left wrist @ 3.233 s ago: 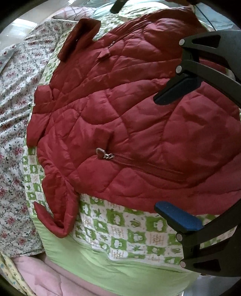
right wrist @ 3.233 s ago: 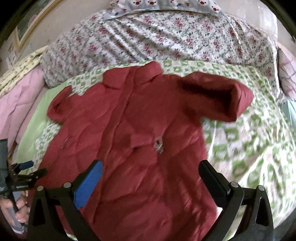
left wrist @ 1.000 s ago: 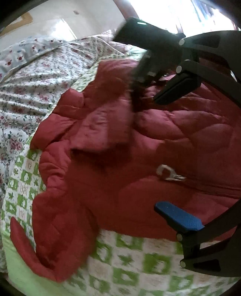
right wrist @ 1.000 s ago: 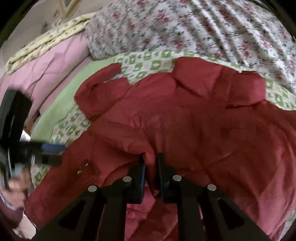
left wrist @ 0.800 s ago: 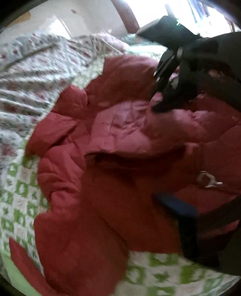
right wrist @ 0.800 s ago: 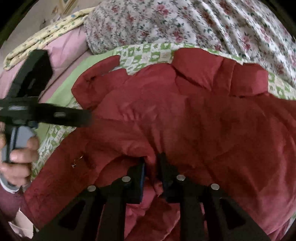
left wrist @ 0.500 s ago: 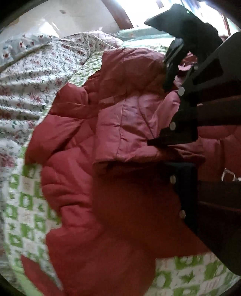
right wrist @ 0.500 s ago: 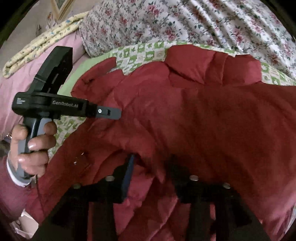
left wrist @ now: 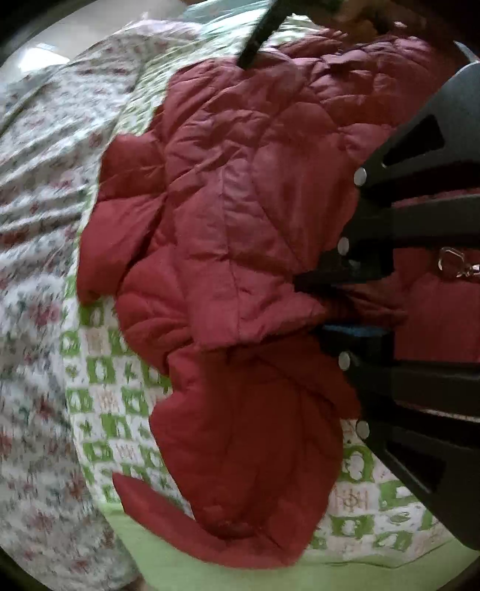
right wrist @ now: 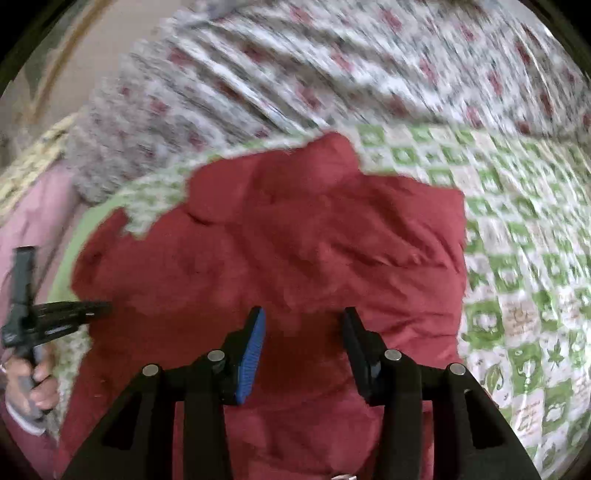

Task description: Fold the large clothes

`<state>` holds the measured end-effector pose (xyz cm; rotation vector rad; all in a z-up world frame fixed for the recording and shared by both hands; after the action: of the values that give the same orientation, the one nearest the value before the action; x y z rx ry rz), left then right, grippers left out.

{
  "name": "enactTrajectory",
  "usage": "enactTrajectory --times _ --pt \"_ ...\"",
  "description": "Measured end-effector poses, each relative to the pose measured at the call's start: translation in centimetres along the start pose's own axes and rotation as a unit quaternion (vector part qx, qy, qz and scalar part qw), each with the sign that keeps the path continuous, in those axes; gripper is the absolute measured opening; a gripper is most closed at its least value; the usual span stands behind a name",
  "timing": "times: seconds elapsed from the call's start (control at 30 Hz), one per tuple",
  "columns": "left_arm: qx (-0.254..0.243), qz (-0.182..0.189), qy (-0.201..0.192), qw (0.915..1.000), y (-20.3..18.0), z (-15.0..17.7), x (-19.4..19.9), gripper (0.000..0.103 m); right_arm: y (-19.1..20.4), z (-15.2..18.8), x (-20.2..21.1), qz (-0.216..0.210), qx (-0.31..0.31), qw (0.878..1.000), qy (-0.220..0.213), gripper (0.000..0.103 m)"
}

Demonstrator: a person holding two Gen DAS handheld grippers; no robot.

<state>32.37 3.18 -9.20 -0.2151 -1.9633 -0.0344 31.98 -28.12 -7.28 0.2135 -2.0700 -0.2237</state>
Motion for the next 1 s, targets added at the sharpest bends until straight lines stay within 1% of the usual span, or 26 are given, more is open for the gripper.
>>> enactTrajectory --times 0.07,0.1,0.13,0.17,0.23,0.27,0.37,0.43,0.47,0.5,0.57,0.63,0.7,0.77,0.8,0.9,1.0 --pt "0.028 0.01 -0.029 0.9991 0.7 0.0 1.5 0.019 -1.0 0.5 -1.8 0.004 -0.006 1.0 0.024 0.043" --pt "0.034 0.01 -0.044 0.9984 0.8 -0.1 2.4 0.019 -1.3 0.8 -2.5 0.008 -0.006 0.999 0.03 0.043" --pt "0.035 0.014 -0.066 0.9971 0.7 -0.2 3.7 0.019 -1.4 0.9 -3.1 0.012 -0.005 0.999 0.034 0.043" --pt "0.031 0.023 -0.078 0.9962 0.4 -0.3 4.5 0.019 -1.5 1.0 -3.3 0.014 -0.006 0.999 0.035 0.043" --pt "0.014 0.057 -0.089 0.9943 -1.0 -0.3 5.6 0.019 -1.2 1.2 -3.5 0.017 -0.006 0.999 0.035 0.044" --pt "0.002 0.068 -0.085 0.9941 -1.9 -0.4 5.5 0.019 -1.1 1.2 -3.6 0.019 -0.006 0.999 0.036 0.044" --pt "-0.029 0.047 -0.061 0.9966 -3.9 -0.5 3.0 0.019 -1.1 1.2 -3.8 0.02 -0.006 0.999 0.036 0.044" --pt "-0.033 0.031 -0.032 0.9985 -4.4 -0.3 0.5 0.019 -1.2 1.3 -3.5 0.02 -0.008 0.999 0.037 0.044" --pt "-0.03 0.024 -0.012 0.9992 -4.3 0.0 -1.1 0.019 -1.1 1.1 -3.3 0.02 -0.01 0.999 0.038 0.044" --pt "-0.027 0.019 -0.001 0.9995 -4.0 0.4 -2.3 0.019 -0.9 1.0 -3.0 0.021 -0.01 0.999 0.036 0.045" --pt "-0.022 0.024 0.0 0.9995 -3.7 0.9 -3.3 0.019 0.0 0.8 -1.5 0.015 -0.002 1.0 0.017 0.046" --pt "-0.017 0.034 -0.004 0.9993 -3.4 1.0 -3.3 0.019 0.9 0.5 -0.9 0.012 0.013 1.0 0.008 0.046" --pt "-0.014 0.04 -0.002 0.9991 -3.3 0.9 -3.3 0.019 1.2 0.5 -1.5 0.021 0.023 0.999 0.015 0.046" --pt "-0.01 0.048 -0.001 0.9988 -3.2 1.1 -3.5 0.019 0.8 0.9 -3.2 0.038 0.02 0.998 0.042 0.046" --pt "-0.008 0.052 -0.001 0.9986 -3.2 1.2 -3.7 0.019 0.3 1.2 -4.0 0.037 0.016 0.998 0.051 0.047" --pt "-0.004 0.055 -0.001 0.9985 -3.0 1.5 -4.5 0.016 -0.5 1.6 -4.9 0.025 0.006 0.998 0.049 0.047" --pt "-0.002 0.055 -0.006 0.9985 -3.0 1.5 -5.0 0.016 -0.4 1.7 -5.2 0.034 0.017 0.998 0.05 0.047"
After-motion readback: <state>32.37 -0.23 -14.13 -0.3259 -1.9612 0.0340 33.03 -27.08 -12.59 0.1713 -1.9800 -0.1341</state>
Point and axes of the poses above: each gripper's, at about its wrist camera, not at the fingertips, and x roughly against the way its jaws point, y to its left, z to its underside, the point moved 7 cm from there along -x, roughly the way its jaws point, and after that the axes turned 7 degrees about y, right-handed, at the moved point
